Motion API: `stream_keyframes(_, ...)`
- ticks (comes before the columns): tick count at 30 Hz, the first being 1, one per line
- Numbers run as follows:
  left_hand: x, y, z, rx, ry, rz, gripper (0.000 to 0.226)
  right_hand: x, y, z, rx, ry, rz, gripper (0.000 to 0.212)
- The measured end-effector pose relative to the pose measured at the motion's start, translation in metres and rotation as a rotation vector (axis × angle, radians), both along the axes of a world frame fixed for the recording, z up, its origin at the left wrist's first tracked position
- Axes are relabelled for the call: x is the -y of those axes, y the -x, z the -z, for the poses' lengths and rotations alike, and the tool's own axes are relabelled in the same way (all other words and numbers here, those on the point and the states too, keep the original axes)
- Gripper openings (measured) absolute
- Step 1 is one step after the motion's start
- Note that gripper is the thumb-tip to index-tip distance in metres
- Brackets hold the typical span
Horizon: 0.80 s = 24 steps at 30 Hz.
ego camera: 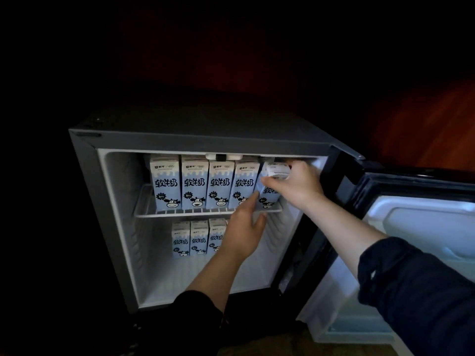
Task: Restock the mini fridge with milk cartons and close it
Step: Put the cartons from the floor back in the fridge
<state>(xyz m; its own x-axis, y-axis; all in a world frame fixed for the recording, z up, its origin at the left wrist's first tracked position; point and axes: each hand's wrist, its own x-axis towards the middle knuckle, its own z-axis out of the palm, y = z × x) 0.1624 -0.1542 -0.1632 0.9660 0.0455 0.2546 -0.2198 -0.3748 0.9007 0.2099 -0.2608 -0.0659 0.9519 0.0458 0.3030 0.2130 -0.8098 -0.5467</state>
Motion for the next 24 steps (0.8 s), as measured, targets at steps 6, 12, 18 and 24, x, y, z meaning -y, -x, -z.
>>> stream_keyframes(6,-0.002,-0.008,0.006,0.02,-0.037,-0.003,0.056,-0.008,-0.017,0.011,-0.07,-0.031,0.05,0.054)
stream_keyframes(12,-0.003,-0.012,0.009,0.061,-0.084,0.0,0.054,-0.005,-0.017,0.036,-0.059,-0.203,-0.016,0.032)
stream_keyframes(18,-0.011,-0.012,0.018,0.128,-0.215,-0.014,0.044,-0.005,-0.019,0.066,-0.092,-0.166,0.056,0.022)
stream_keyframes(24,-0.024,-0.014,0.024,0.24,-0.526,-0.168,0.048,-0.016,-0.023,0.074,-0.066,-0.16,0.138,0.023)
